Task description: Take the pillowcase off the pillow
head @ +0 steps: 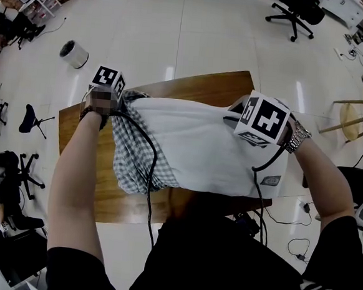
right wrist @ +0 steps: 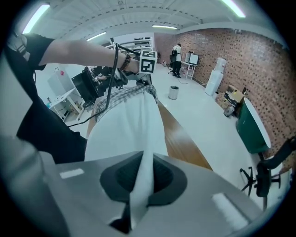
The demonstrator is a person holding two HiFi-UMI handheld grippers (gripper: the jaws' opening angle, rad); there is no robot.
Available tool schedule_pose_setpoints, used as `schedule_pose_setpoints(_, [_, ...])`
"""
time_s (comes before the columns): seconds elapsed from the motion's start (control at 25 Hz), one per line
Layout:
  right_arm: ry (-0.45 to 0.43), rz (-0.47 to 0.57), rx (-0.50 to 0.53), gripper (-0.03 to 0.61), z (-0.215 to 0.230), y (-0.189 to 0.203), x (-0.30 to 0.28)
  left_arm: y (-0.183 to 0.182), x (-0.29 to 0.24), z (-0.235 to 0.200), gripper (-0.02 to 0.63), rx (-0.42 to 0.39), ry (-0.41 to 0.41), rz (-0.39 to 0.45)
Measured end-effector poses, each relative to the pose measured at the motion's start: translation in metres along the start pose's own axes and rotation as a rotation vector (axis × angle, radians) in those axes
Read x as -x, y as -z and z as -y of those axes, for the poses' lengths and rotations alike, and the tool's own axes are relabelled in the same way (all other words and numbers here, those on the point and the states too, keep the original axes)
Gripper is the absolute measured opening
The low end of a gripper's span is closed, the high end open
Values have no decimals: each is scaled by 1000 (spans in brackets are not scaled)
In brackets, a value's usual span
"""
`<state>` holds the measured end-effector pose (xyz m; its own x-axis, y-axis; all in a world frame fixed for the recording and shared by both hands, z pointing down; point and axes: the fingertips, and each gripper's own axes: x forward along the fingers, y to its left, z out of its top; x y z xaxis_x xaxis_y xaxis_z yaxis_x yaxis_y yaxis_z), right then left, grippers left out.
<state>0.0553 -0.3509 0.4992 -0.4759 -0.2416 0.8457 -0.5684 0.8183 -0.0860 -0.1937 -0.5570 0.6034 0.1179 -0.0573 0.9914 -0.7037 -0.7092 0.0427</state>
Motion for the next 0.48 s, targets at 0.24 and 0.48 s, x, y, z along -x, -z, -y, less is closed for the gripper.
schedule_pose_setpoints(0.24, [6, -23, -22, 17, 10, 2, -6, 17, 0, -19, 17, 37, -6, 10])
schedule_pose_setpoints(0.48, [50, -26, -8, 61, 14, 6, -17, 6, 10, 0, 70, -17, -2, 116])
